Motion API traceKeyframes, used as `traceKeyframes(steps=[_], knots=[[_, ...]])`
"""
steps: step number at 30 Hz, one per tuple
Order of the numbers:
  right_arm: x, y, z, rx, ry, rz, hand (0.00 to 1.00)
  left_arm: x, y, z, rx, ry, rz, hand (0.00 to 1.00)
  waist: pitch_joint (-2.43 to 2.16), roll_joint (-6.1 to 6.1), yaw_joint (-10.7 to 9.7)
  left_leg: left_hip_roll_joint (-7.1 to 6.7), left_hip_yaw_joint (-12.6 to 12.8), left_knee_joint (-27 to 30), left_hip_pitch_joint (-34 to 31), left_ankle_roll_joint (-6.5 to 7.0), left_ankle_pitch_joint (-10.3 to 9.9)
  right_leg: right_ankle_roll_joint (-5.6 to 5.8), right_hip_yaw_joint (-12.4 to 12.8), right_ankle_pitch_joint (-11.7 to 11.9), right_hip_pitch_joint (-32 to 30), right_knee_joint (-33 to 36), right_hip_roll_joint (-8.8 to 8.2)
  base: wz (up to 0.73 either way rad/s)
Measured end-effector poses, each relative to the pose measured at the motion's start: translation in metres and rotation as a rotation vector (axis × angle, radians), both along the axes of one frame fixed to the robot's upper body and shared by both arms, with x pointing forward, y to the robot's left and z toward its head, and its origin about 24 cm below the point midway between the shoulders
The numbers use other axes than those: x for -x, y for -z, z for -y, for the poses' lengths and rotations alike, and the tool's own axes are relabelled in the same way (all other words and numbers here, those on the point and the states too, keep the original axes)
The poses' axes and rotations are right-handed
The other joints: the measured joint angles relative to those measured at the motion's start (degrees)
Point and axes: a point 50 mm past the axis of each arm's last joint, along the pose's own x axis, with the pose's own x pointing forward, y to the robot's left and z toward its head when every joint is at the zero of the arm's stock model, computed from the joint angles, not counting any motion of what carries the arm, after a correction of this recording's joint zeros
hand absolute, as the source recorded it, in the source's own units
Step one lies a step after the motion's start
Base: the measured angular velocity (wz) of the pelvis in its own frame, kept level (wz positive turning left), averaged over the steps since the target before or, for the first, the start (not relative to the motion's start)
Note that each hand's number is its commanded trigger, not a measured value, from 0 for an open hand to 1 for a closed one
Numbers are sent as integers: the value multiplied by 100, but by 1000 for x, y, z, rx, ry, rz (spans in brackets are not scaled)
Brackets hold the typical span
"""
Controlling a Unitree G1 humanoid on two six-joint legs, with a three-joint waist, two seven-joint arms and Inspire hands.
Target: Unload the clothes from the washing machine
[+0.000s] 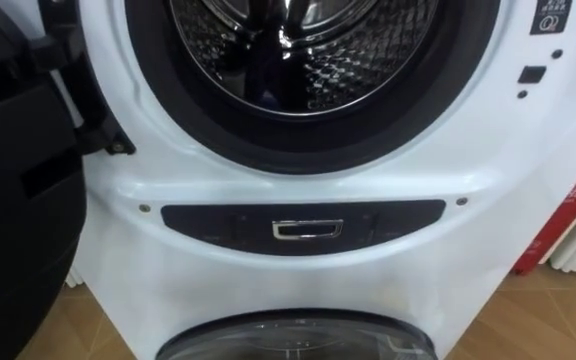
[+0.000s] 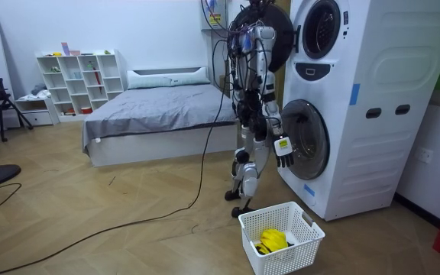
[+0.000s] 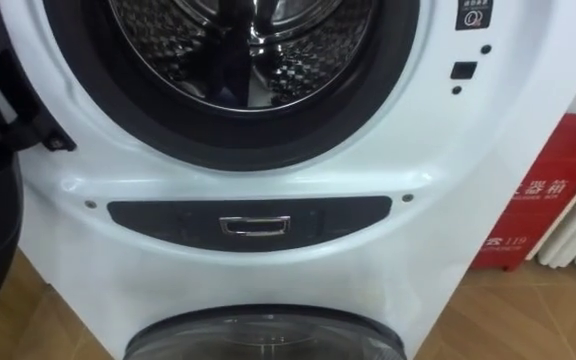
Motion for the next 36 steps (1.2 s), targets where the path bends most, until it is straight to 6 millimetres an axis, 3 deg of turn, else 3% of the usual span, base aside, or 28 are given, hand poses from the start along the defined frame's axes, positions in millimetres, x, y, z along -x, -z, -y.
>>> traceKeyframes(steps=[3, 5, 8, 10, 11, 12, 13, 14, 15, 16, 18, 20, 21, 22, 24, 25, 26, 27, 28, 29, 31, 33, 34, 35, 36], knots=[[2, 0, 0, 0, -19, -8, 0, 1, 0, 0, -2, 1, -3, 0, -8, 18, 14, 18, 13, 20, 4, 3, -11, -16, 30, -9, -2, 20, 18, -1], [2, 0, 0, -2, -37, -8, 0, 4, 0, 0, -3, 2, -10, 0, 0, 28, 17, 67, 37, 255, -47, -12, -128, -56, 62, -37, -18, 86, 81, -8], [0, 0, -1, 0, -61, -3, 0, 4, -1, -4, -15, 5, -2, 0, 17, 53, 109, 210, 62, 1255, -521, -152, -343, -150, 186, -93, -207, 315, 194, -21], [-2, -1, 0, 7, -73, 8, 0, -2, -2, -4, -11, 15, 21, 0, -8, 73, 139, 250, -222, 1941, -957, -234, -384, -266, 191, -41, -352, 292, 257, -20], [-3, -1, 0, 11, -83, 11, 0, -3, -2, -3, -6, 17, 24, 0, -27, 53, 161, 301, -229, 2025, -1013, -273, -405, -313, 179, -43, -411, 310, 277, -31], [-3, -2, 3, 19, -91, 11, 0, -4, -2, -1, 9, 16, 27, 0, -10, 110, 135, 449, -186, 2443, -1144, -332, -479, -392, 178, -24, -468, 330, 345, -46], [-4, -2, 5, 29, -101, 12, 0, -2, -1, 1, 26, 16, 22, 0, 37, 181, 172, 704, -31, 3217, -1182, -338, -526, -454, 168, -24, -456, 378, 468, -46], [-4, -3, 7, 35, -104, 13, 0, 1, 0, 2, 34, 15, 14, 0, 15, 259, 145, 817, 14, 3565, -1139, -364, -508, -486, 158, -32, -457, 418, 532, -38], [-4, -4, 11, 44, -101, 18, 0, 2, 1, 4, 54, 19, 5, 0, -14, 398, 22, 1026, 9, 4073, -964, -414, -464, -534, 122, -42, -458, 473, 648, 0], [-7, -4, 10, 39, -86, 33, 0, -1, 0, 4, 56, 25, 7, 0, 3, 429, -141, 1158, -22, 4175, -677, -513, -387, -573, -7, -66, -511, 651, 666, 17], [-10, -5, 10, 36, -62, 57, 0, -12, -1, 3, 59, 36, 30, 0, 3, 429, -227, 1221, -190, 3980, -300, -653, -298, -579, -149, -66, -729, 890, 631, 30], [-16, -8, 12, 41, -52, 85, 0, -34, -4, 7, 72, 72, 85, 0, 9, 485, -290, 1297, -410, 3357, 41, -706, -306, -569, -344, -58, -975, 1049, 597, 45], [-22, -9, 12, 41, -47, 106, 0, -48, -7, 10, 75, 108, 120, 0, 17, 521, -315, 1360, -526, 2751, 282, -822, -437, -557, -444, -50, -1196, 1239, 557, 41], [-26, -10, 12, 40, -46, 107, 0, -57, -9, 12, 77, 138, 144, 0, 18, 513, -282, 1382, -478, 2162, 527, -987, -783, -540, -471, 5, -1417, 1401, 513, 27], [-31, -11, 12, 46, -43, 119, 0, -65, -10, 17, 82, 174, 156, 0, 16, 515, -290, 1384, -449, 1436, 679, -942, -1171, -475, -573, 142, -1667, 1486, 417, 23], [-34, -12, 13, 50, -35, 129, 0, -69, -10, 19, 86, 194, 158, 0, 9, 534, -283, 1349, -416, 1027, 680, -837, -1336, -413, -613, 296, -1839, 1528, 340, 35], [-37, -13, 13, 52, -32, 135, 0, -70, -10, 20, 89, 200, 158, 0, 8, 540, -279, 1295, -406, 902, 643, -753, -1385, -354, -612, 397, -1901, 1503, 297, 28], [-37, -13, 15, 56, -23, 138, 0, -74, -11, 21, 87, 211, 163, 0, 1, 489, -260, 1138, -383, 834, 503, -647, -1436, -272, -600, 611, -2030, 1451, 141, 10], [-33, -12, 15, 56, -18, 129, 0, -69, -10, 20, 82, 227, 147, 0, 14, 451, -200, 931, -378, 870, 388, -463, -1340, -194, -523, 906, -2048, 1277, 5, 5], [-29, -12, 16, 58, -16, 122, 0, -65, -9, 21, 84, 226, 137, 0, 0, 416, -193, 839, -358, 882, 327, -375, -1287, -147, -500, 1054, -2026, 1135, -40, 0], [-23, -11, 16, 44, -7, 110, 0, -50, -5, 19, 83, 231, 95, 0, -47, 295, -191, 459, -239, 900, 186, -81, -1125, 38, -283, 1555, -1887, 569, -267, 5], [-23, -11, 18, 46, -8, 110, 0, -44, -3, 18, 81, 236, 68, 0, -23, 266, -210, 258, -88, 1011, 65, 77, -1038, 181, -105, 1895, -1858, 383, -450, 7], [-21, -10, 17, 40, 10, 108, 0, -41, -3, 17, 76, 232, 58, 0, 5, 255, -243, 219, 80, 1038, 7, 136, -982, 275, 71, 1899, -1835, 479, -527, 24], [-20, -10, 17, 34, 20, 108, 0, -40, -2, 17, 74, 231, 54, 0, 2, 252, -277, 225, 161, 1050, -37, 142, -936, 320, 86, 1769, -1832, 654, -562, 51], [-20, -10, 17, 25, 33, 112, 0, -42, -3, 16, 70, 232, 60, 0, 2, 255, -362, 273, 315, 1015, -76, 132, -832, 331, 16, 1273, -1761, 1204, -633, 65]])
